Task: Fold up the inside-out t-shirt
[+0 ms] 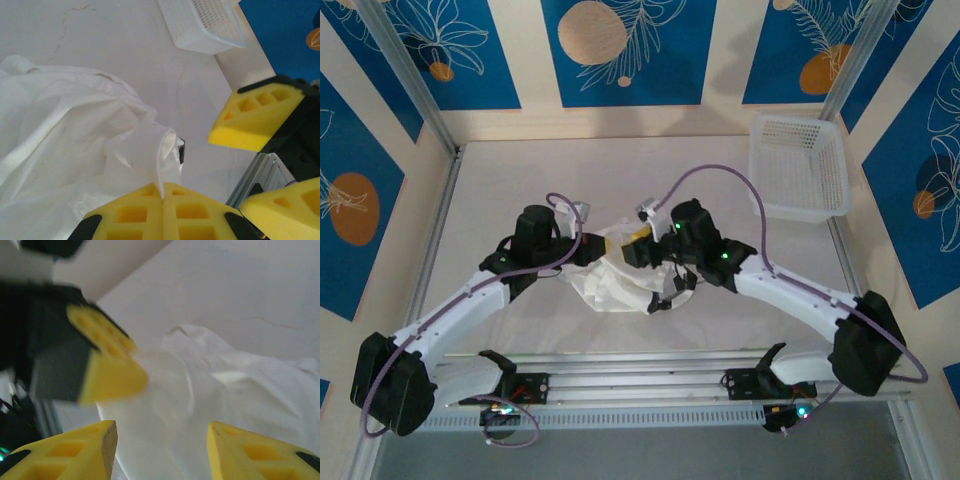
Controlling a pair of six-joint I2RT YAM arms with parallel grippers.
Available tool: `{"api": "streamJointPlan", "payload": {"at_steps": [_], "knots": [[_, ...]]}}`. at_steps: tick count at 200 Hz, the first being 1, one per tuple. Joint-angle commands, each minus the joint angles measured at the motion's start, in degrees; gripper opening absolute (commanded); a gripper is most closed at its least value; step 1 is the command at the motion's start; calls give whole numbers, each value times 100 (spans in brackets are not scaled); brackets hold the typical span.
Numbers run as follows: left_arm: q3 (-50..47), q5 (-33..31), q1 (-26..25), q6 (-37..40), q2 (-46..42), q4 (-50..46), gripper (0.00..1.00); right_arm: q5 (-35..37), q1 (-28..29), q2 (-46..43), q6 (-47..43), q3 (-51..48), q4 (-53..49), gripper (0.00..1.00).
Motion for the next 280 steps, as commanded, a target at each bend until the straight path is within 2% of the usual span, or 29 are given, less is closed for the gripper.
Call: {"api": "streamJointPlan", "payload": {"at_steps": [1,37,60,86,100,141,153,177,214,239,255,280], "knots": [[24,136,-17,-60,-11,126,0,528,150,283,1033,468,-333,49],[7,91,-14,-22,-103,17,0,1202,363,779,778,1067,-1192,51],[37,105,-18,-31,-78,49,0,1527,386,918,701,1093,-1111,51],[51,109,-19,-22,-81,27,0,1880,386,1099,507,1121,-1039,45],[55,104,-15,10,-93,-12,0,1953,406,1214,369,1201,-1098,42],[50,100,-18,24,-49,12,0,2102,390,1463,435,1500,-1344,44],[72,102,-14,35,-29,-11,0,1986,273,1534,473,1610,-1635,43],[121,59,-17,153,-78,-185,0,2011,-157,1400,274,1670,-2428,36],[51,28,-11,176,-92,-135,0,1385,-1006,945,-156,1171,-2835,24],[83,86,-18,145,35,-56,0,1097,-1299,869,-226,976,-2882,23],[120,109,-18,160,75,-86,0,536,-1277,756,-439,952,-2822,28],[163,85,-12,215,84,-170,0,-325,-1133,538,-424,909,-2492,44]]}}
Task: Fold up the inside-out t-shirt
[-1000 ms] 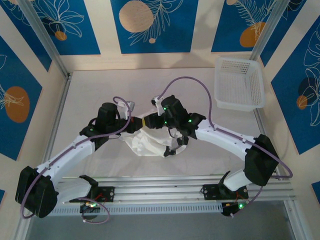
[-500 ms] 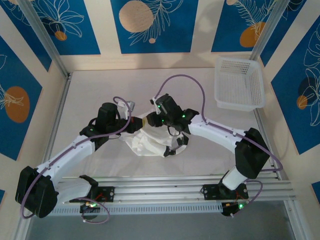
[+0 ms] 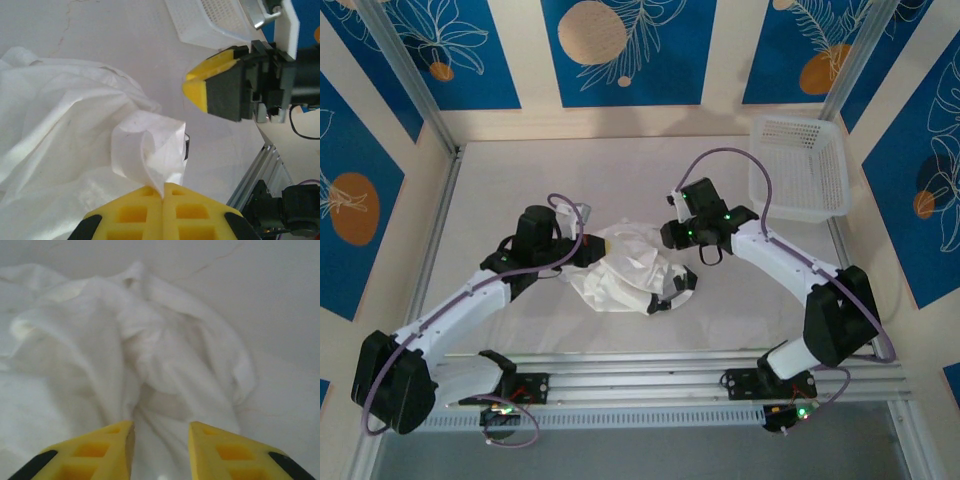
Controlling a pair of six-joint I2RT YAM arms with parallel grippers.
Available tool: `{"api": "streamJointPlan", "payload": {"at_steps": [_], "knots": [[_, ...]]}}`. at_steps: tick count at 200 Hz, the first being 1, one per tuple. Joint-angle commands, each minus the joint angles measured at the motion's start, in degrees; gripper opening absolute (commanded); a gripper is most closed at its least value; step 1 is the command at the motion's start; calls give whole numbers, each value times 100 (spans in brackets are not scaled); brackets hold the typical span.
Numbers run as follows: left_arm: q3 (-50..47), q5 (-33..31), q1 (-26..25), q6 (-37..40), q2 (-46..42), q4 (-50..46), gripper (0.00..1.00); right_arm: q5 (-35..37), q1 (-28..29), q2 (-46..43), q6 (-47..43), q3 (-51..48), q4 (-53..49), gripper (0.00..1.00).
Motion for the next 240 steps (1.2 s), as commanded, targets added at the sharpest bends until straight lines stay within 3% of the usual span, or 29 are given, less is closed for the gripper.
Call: {"api": "streamJointPlan", "payload": {"at_steps": [1,42,75,95,125,142,168,185,219,240], "knots": [[166,88,-11,147,29,-53,0,-1180,154,-374,-140,-53,213,45],[150,68,-18,117,-2,-48,0,-1622,337,-434,185,-234,1016,69],[123,-66,-16,138,-164,-172,0,-68,489,76,-169,-270,771,73],[58,-382,-10,143,-370,-314,0,-153,466,234,-266,-282,533,58],[26,-768,-9,161,-542,-506,0,-1003,474,-205,-265,-514,910,0],[57,-1075,-8,115,-559,-735,0,-1244,507,-645,-131,-589,1266,0],[50,-2335,8,-40,-586,-1605,3,-1628,644,-1136,90,-439,1780,0],[-94,-2677,34,-158,-602,-1805,5,-1799,750,-1199,190,-260,2004,0],[-399,-2775,43,-225,-1078,-1750,27,-1825,959,-852,392,188,1983,0],[-274,-3457,43,245,-1929,-2158,36,-1846,1104,-542,365,416,1997,0]]}}
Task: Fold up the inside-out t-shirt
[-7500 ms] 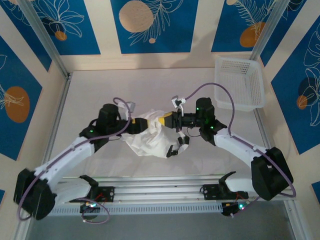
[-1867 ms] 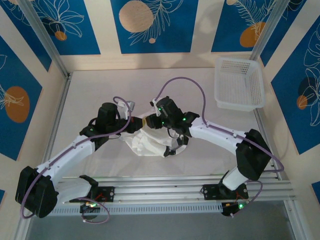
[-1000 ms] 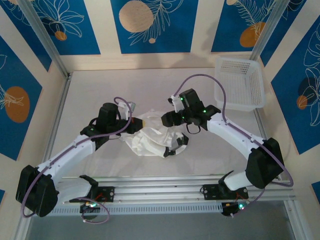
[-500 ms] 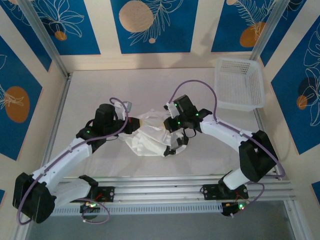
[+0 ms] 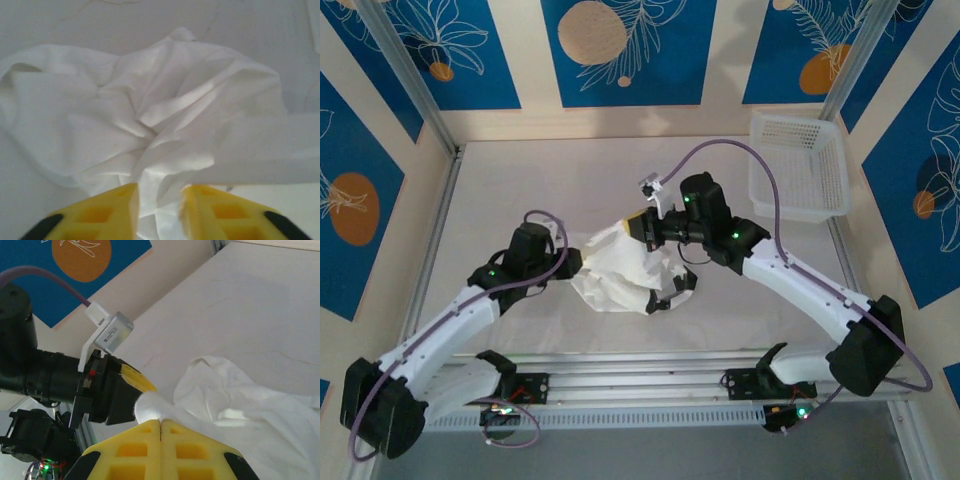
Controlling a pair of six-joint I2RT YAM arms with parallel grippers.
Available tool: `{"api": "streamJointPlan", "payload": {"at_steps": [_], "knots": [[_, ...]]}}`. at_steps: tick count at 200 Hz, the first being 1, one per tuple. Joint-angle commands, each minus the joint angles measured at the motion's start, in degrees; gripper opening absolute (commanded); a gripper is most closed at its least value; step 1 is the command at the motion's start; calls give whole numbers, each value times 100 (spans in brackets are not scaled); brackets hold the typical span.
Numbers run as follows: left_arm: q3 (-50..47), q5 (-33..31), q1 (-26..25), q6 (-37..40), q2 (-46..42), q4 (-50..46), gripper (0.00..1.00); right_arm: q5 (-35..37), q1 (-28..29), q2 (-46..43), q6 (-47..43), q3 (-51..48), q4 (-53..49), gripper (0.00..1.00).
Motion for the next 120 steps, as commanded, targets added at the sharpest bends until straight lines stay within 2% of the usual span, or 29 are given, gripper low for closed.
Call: {"api": "streamJointPlan", "payload": {"at_steps": [1,19,39,65,71,77,89,104,120], "knots": [[138,-871,36,394,-901,-450,36,-181,157,348,112,287,67,0],[360,-1488,36,882,-1718,-774,44,-250,339,629,93,470,144,0],[443,-1679,38,1186,-2466,-735,52,-436,711,1107,155,754,277,0],[459,-1810,36,1244,-2839,-616,57,-1363,1451,1975,-16,1425,389,0],[491,-1889,35,1208,-2827,-634,58,-1611,1567,2130,25,1593,416,6],[523,-1967,36,1165,-2791,-671,58,-1785,1627,2230,50,1746,401,17],[643,-2133,36,1061,-2631,-808,59,-1724,1647,2216,9,1908,244,36],[810,-2204,36,967,-2375,-984,61,-1031,1469,1851,-43,1683,-3,46],[898,-1999,36,938,-2045,-1026,63,-108,976,1249,251,930,80,51]]}}
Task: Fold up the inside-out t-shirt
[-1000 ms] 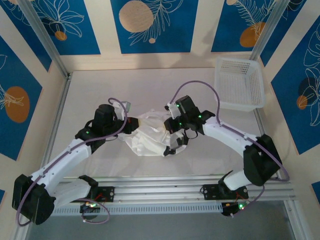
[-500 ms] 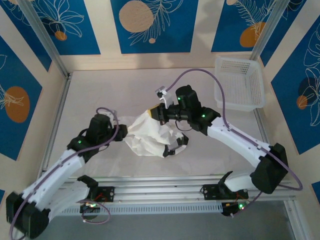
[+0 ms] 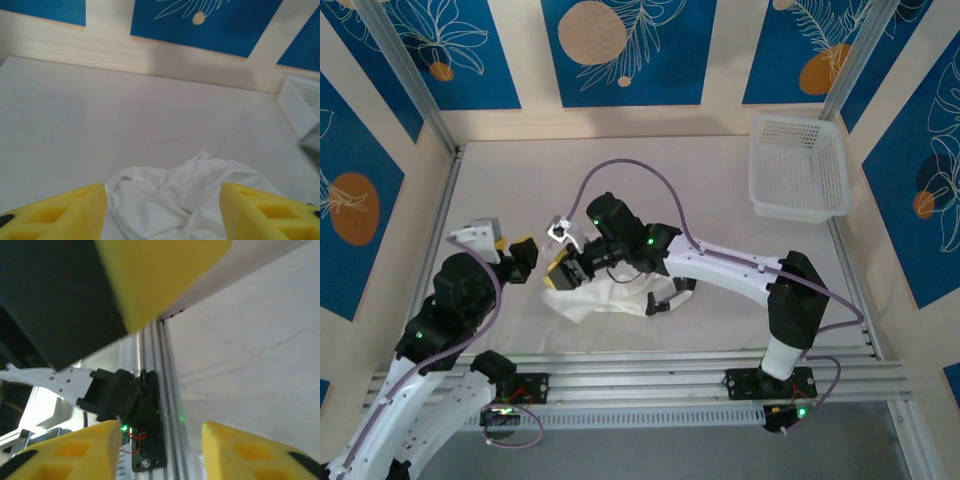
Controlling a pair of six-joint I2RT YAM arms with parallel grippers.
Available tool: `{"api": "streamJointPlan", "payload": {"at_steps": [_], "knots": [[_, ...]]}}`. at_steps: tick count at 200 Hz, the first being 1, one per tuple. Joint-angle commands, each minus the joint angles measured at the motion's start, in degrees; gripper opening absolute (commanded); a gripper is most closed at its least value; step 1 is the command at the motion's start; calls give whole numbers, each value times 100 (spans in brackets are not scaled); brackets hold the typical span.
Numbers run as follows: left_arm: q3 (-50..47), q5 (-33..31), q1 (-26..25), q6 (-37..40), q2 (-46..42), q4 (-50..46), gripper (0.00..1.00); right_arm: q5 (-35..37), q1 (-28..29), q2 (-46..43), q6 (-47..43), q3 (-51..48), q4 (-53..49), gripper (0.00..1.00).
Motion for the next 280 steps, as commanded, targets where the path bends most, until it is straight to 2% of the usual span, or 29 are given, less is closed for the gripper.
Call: {"api": "streamJointPlan", "payload": {"at_steps": [1,25,40,51,67,83,96,115,122,130,135,149,170,192,202,220,249,254,267,280], "knots": [[267,-43,32,-54,401,-228,63,998,-707,-939,245,-645,-49,51],[107,1173,24,-207,1178,372,63,2136,-1788,-1633,942,-1882,-51,53],[35,1994,-49,-515,1969,846,63,2406,-2453,-1734,1137,-2383,-272,53],[64,2322,-298,-673,2614,1145,64,2433,-2849,-1653,1230,-2608,-481,54],[385,2274,-918,-615,3617,1326,65,2305,-3202,-1367,1295,-2778,-740,58],[971,2200,-1454,-391,4653,1146,69,1895,-3312,-978,1271,-2813,-786,62],[1329,2083,-1704,-301,5370,1073,73,1484,-3289,-667,1210,-2768,-673,64],[1632,2003,-1801,-281,6130,1053,73,1262,-3219,-233,1114,-2598,-513,64],[1677,1972,-1797,-285,6296,1055,70,1259,-3200,-84,1095,-2536,-443,59],[1694,1955,-1804,-262,6414,1043,59,1259,-3199,46,1074,-2454,-394,44],[1695,1929,-1800,-250,6437,1016,47,1268,-3199,86,1075,-2429,-354,31],[1595,1785,-1763,-237,6256,926,0,1439,-3220,27,1113,-2422,-250,0],[1107,1605,-1433,-263,5332,766,0,1670,-3281,-649,1167,-2632,5,0],[479,1881,-479,-326,3757,532,0,1584,-3563,-1751,1338,-3043,500,0],[300,1811,-22,-316,3053,298,0,1516,-3729,-2242,1462,-3242,765,0],[72,1011,516,-313,1967,-157,0,1377,-4068,-2914,1668,-3611,1265,0],[-479,45,633,-610,879,-274,0,847,-4232,-3363,1612,-3925,1786,0],[-575,-54,632,-707,774,-266,7,751,-4198,-3379,1604,-3970,1871,0],[-756,-294,638,-961,585,-289,35,474,-4038,-3357,1622,-4165,2183,0],[-852,-392,638,-1088,449,-257,49,369,-3662,-3293,1761,-4410,2514,0]]}}
